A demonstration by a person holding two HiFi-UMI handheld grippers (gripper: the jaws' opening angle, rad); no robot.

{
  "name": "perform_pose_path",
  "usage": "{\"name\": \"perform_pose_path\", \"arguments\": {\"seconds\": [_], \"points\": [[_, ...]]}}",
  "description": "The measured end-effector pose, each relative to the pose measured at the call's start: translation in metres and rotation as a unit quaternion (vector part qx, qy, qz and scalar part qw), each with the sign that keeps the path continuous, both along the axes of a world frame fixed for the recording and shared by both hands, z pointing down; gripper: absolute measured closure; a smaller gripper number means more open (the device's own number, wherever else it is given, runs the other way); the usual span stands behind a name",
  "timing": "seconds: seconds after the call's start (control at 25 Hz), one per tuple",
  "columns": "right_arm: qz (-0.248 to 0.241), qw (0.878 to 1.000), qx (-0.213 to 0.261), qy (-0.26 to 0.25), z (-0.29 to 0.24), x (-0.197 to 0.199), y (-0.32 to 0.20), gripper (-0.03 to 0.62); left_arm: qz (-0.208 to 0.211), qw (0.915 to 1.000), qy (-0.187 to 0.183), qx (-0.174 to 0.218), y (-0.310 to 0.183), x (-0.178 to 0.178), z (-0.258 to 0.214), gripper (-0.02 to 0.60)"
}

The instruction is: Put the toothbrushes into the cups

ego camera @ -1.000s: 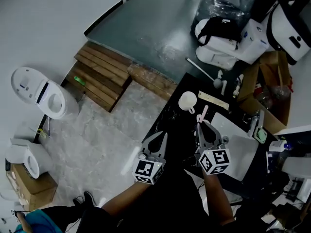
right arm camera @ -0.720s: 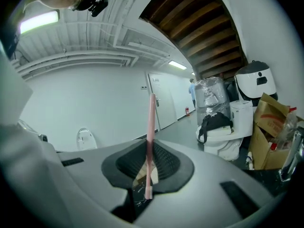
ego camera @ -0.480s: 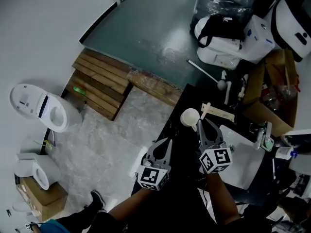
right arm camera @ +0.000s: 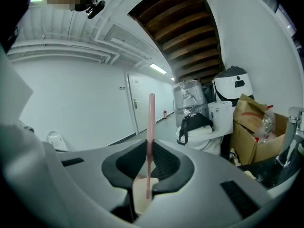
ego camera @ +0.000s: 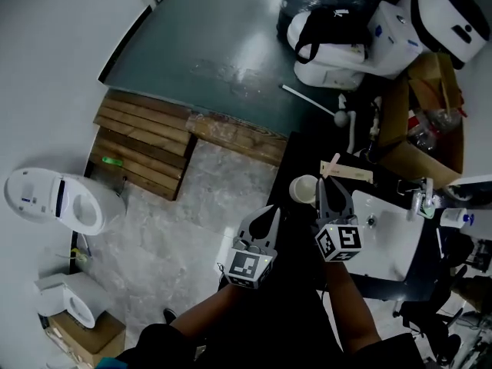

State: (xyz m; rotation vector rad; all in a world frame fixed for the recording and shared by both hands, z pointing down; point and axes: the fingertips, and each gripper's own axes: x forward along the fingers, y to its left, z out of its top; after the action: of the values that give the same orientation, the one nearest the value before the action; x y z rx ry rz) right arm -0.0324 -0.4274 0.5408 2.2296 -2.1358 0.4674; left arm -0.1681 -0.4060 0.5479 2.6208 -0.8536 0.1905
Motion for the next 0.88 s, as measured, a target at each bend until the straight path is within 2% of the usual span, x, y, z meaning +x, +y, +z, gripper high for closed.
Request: {"name": "perform_pose_path", "arguments": {"seconds": [0.2,0.36,0.6,0.88], "points": [[0.058,0.998,0.000,0.001,0.011,0.015,-0.001,0.537,0.026,0.9997,0.001,-0.003,-0.009,0.006,0.002,0.568],[0.062,0.998,-0.014,-0.020,0.027,0.013,-0.001,0.537,0.041,0.9991,0.000,-0.012,-0.005,0.006,0.011,0.568],[0.070,0.997,-0.038,-0.017,0.042,0.006,0.000,0.537,0.059,0.9977,0.004,-0.035,0.001,0.006,0.013,0.568],[0.084,0.995,-0.054,-0.017,0.052,0.005,0.008,0.537,0.066,0.9975,0.019,-0.016,-0.001,0.002,0.006,0.568]]}}
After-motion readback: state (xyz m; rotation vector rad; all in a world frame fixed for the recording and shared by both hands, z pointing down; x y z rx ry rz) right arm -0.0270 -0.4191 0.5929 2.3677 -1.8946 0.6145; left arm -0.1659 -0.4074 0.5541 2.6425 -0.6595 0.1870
